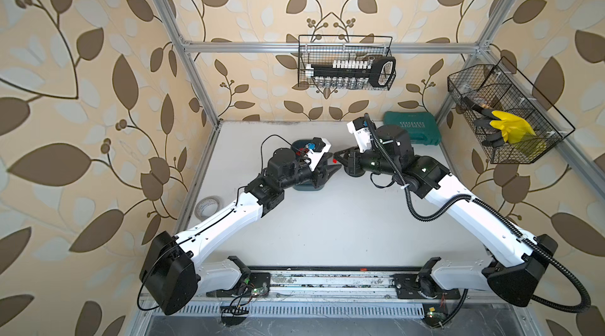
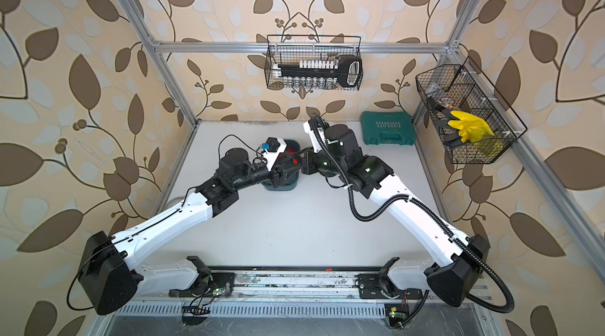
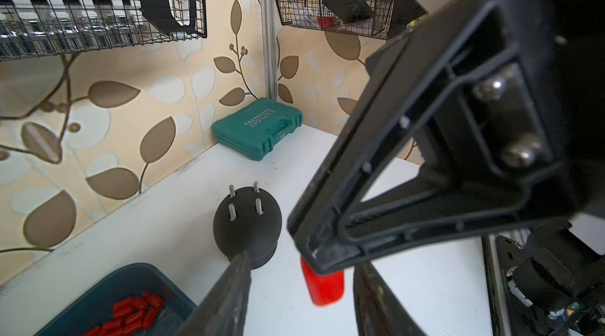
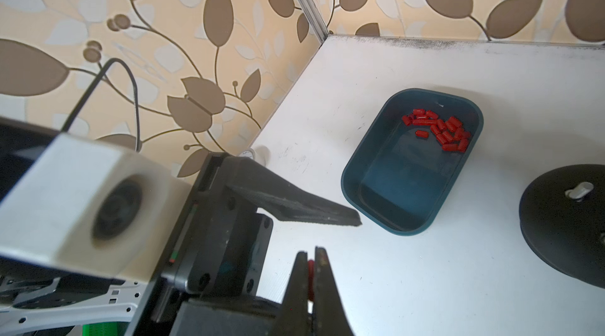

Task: Cover the protruding screws with screw protection sleeves
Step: Adjust the screw protection sleeve.

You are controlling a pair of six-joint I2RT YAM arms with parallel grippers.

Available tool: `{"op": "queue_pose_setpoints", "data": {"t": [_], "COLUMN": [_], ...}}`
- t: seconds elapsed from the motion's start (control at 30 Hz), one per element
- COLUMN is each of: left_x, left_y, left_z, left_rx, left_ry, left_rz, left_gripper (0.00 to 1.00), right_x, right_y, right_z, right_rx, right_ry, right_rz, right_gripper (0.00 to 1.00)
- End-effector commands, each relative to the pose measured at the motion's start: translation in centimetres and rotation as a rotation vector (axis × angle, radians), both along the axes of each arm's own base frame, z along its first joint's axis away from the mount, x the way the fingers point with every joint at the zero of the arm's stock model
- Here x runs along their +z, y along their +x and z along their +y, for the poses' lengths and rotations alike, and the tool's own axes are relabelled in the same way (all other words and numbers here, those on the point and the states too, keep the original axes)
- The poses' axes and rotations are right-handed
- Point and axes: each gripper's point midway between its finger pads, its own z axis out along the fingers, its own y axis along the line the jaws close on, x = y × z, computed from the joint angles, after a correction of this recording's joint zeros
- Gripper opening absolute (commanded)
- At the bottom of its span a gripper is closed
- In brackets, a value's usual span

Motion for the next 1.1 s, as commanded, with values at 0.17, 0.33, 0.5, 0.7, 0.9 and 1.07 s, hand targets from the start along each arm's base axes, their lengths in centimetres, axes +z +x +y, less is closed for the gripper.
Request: {"op": "queue_pose_setpoints", "data": {"t": [0.17,0.33,0.5,0.7,0.9,1.07], "left_x": [3.2,2.8,3.0,3.4,3.7,3.5], "left_y": [0.3,0.6,0.7,0.6,0.5,0.6], "left_z": [0.0,0.5,0.8,0.8,1.0,1.0], "left_rx": [0.026,0.061,0.081,0.079,0.083,0.086], "left_ry": [-0.043,-0.032,-0.032,-0.04,-0.045,-0.04], "left_rz": [-0.065,-0.052,-0.056,-0.065,-0.08,-0.077], "left_gripper": [0.48,0.49,0.51,0.57,0.7,0.69], "right_x": [0.6,0.6,0.7,0.6,1.4,1.5], "right_y": [-0.3,-0.3,-0.3,-0.4,-0.5,-0.6], "right_z": [0.0,-0.2,-0.3,-0.1,0.1,0.1], "right_rx": [0.004,-0.006,-0.004,0.006,0.015,0.023], "right_ry": [0.011,-0.001,-0.002,0.002,0.025,0.03], "right_rz": [-0.022,-0.03,-0.033,-0.033,-0.05,-0.052], "right_gripper": [0.0,0.0,0.0,0.0,0.0,0.0]}}
